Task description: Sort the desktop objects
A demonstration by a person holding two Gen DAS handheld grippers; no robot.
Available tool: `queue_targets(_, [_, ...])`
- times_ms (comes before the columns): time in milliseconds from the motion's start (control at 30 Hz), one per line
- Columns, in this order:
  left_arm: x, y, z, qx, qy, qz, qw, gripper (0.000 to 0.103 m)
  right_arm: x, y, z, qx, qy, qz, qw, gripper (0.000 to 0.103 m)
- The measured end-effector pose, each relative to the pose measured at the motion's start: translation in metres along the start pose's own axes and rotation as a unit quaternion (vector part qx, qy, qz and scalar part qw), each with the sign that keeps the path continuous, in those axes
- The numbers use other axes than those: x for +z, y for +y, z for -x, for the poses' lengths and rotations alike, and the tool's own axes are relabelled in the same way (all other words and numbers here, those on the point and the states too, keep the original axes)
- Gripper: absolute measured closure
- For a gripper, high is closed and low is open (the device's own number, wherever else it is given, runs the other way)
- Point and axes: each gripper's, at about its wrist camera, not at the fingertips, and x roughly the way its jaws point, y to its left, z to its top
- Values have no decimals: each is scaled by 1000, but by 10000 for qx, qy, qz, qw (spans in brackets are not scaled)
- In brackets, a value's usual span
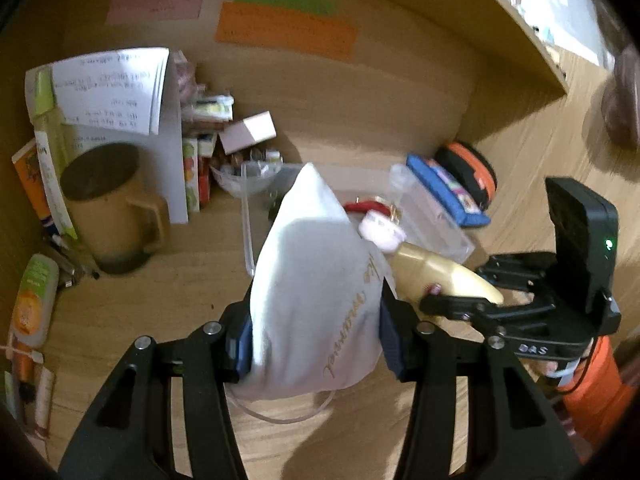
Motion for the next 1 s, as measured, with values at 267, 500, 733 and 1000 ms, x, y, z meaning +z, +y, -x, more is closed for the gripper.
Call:
queue_targets(267, [30,-4,7,115,-302,-158,9994,63,19,-6,35,-123,-580,-103,9982,79])
queue_targets(500, [-3,5,-9,288,250,-291,9988,37,16,-22,33,-38,-580,-401,9975,79])
queue_targets(733, [-43,29,-36,531,1001,-102,9935,16,16,-29,28,-51,-624,-480,9969,79])
queue_targets(1000, [-54,28,-82,1141,1515,-287,9814,10,18,-34,27,-27,-674,-613,9958,79])
